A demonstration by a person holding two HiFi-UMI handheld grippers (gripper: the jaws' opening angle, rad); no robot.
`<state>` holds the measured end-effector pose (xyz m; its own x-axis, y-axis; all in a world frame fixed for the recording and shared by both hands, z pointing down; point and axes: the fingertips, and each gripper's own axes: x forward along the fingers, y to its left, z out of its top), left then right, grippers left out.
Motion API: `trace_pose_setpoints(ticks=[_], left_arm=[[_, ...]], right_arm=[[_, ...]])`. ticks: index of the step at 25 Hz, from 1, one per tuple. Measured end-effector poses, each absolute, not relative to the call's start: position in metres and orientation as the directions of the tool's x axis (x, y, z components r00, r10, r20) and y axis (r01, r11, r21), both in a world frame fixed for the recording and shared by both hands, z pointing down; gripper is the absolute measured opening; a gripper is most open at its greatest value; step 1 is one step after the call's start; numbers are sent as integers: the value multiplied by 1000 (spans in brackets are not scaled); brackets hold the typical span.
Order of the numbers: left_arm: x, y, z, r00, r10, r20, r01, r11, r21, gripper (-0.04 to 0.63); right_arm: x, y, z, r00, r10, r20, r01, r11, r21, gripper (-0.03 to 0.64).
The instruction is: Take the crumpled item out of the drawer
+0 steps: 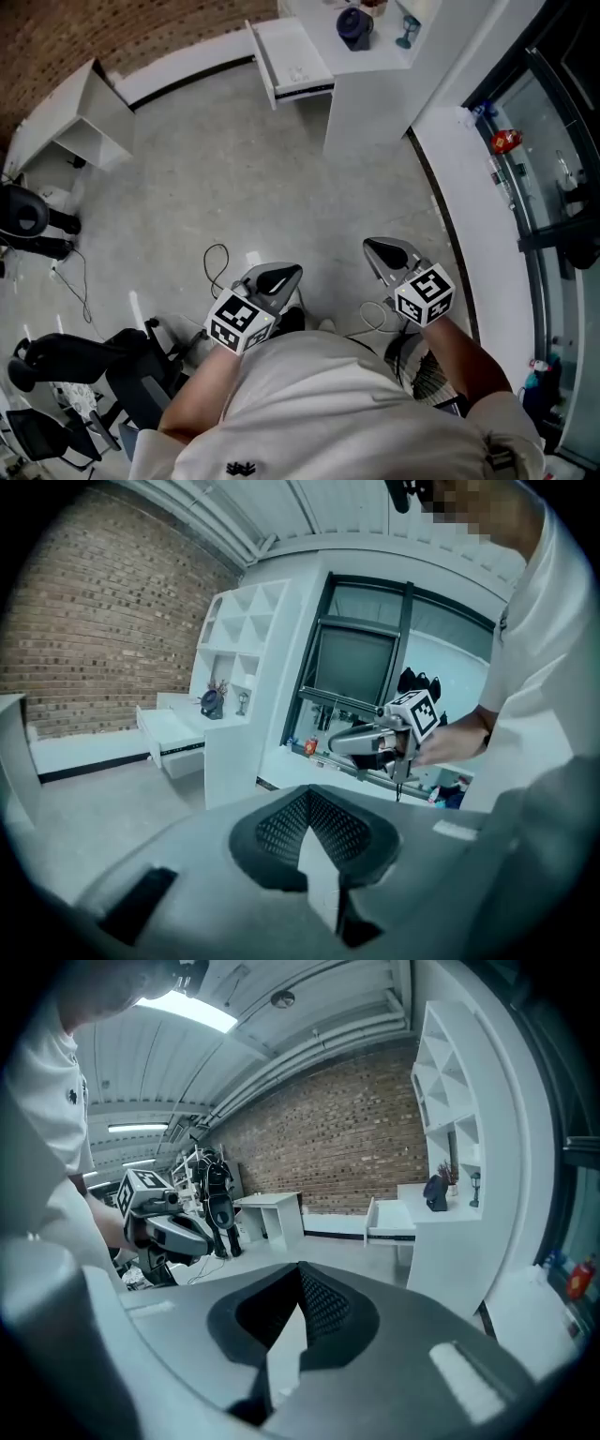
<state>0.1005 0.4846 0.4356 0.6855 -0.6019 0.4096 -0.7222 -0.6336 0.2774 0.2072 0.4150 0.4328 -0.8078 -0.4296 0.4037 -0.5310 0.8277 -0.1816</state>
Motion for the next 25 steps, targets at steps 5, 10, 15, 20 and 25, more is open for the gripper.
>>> trace_pose_setpoints(ticks=[5,10,15,20,25], left_arm=[[61,446,431,697,-592,404,-709,-653,267,5],[32,418,438,711,-573,408,-694,-664,278,5],[21,390,441,714,-574,400,-695,-652,304,5],[6,333,446,687,-607,399,-725,-612,317,5],[8,252,441,642,-644,416,-766,-564,310,5]], right_arm=[[167,372,429,-798,-439,413,-534,834,-143,12],[135,331,427,-801,-461,382,-549,820,-160,72],[122,281,429,-793,-455,406,-552,818,-163,194],[116,210,441,-793,-452,409,-555,812,-179,229],[112,121,445,-815,-406,413,-512,838,-188,229]])
